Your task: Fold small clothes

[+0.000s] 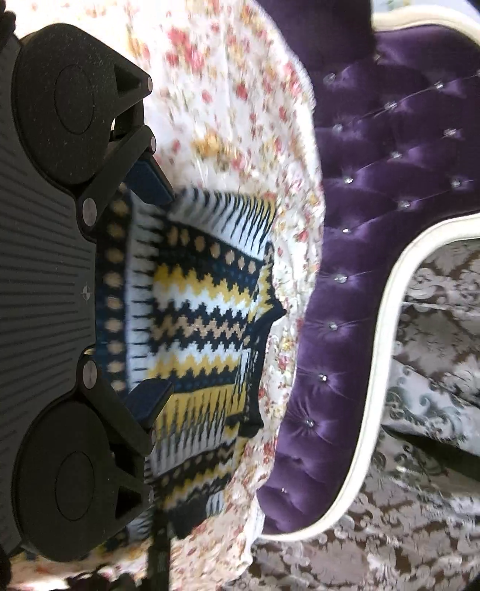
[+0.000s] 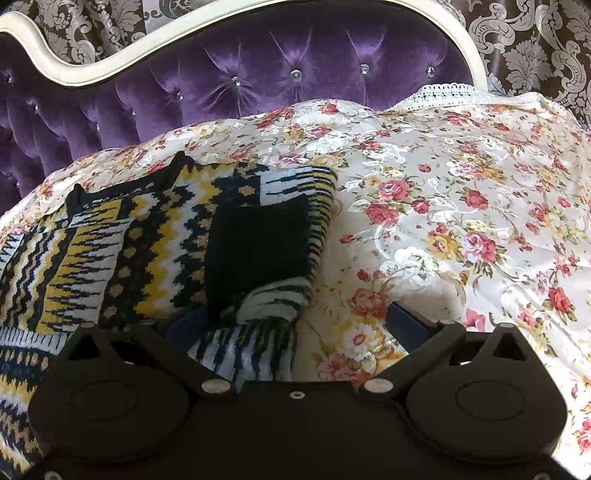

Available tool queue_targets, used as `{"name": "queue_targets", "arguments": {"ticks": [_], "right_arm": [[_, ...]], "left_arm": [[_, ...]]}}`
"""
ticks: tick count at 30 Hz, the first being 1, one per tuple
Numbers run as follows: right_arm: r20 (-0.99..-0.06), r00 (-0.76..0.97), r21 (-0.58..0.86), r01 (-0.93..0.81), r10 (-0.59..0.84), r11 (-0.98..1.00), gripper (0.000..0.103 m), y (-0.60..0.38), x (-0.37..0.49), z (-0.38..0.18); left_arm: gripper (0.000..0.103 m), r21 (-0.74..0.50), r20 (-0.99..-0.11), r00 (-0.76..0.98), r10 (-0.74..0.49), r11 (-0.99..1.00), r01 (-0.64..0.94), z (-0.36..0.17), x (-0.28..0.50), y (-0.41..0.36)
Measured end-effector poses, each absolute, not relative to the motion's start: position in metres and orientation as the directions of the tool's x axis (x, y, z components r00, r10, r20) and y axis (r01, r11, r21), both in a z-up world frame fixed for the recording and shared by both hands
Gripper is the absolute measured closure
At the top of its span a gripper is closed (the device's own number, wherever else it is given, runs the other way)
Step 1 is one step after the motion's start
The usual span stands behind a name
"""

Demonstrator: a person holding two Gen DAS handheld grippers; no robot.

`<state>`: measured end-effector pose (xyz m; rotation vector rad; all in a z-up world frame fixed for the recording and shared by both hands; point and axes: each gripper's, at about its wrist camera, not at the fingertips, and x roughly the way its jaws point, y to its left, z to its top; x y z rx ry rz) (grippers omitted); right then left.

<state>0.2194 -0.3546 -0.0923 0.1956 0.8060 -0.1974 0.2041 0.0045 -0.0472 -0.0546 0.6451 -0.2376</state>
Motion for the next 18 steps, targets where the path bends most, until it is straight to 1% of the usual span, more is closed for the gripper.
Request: {"name": "queue_targets", "arguments": {"ticks": [6,10,16,18], "right_arm": [[-0.716,0.696,0.142,0.229,-0.06,0.963,0.001,-0.353,0.214,-0.09],[-0.693,0.721,0.212,0.213,-0.007,0.954,0.001,-0.353,0.206,-0.084],[-0.616,0.787,0.195,0.167,-0.012,0.967,0.001,-0.342,0.189,-0.067],[-0.574,0.819,0.206,0.151,-0.006,0.967,0.001,-0.339,0.181,-0.061]], "left_arm": [[0.001,-0.047,-0.567,0.797,-0.21,0.974,0.224,-0.033,0.131,0.016],[0.001,-0.052,-0.557,0.805,-0.205,0.976,0.212,-0.036,0.086,0.027],[0.002,-0.086,-0.566,0.801,-0.195,0.98,0.177,-0.043,0.031,0.041],[0.002,-0.07,-0.563,0.812,-0.157,0.987,0.142,-0.044,0.014,0.044]]}}
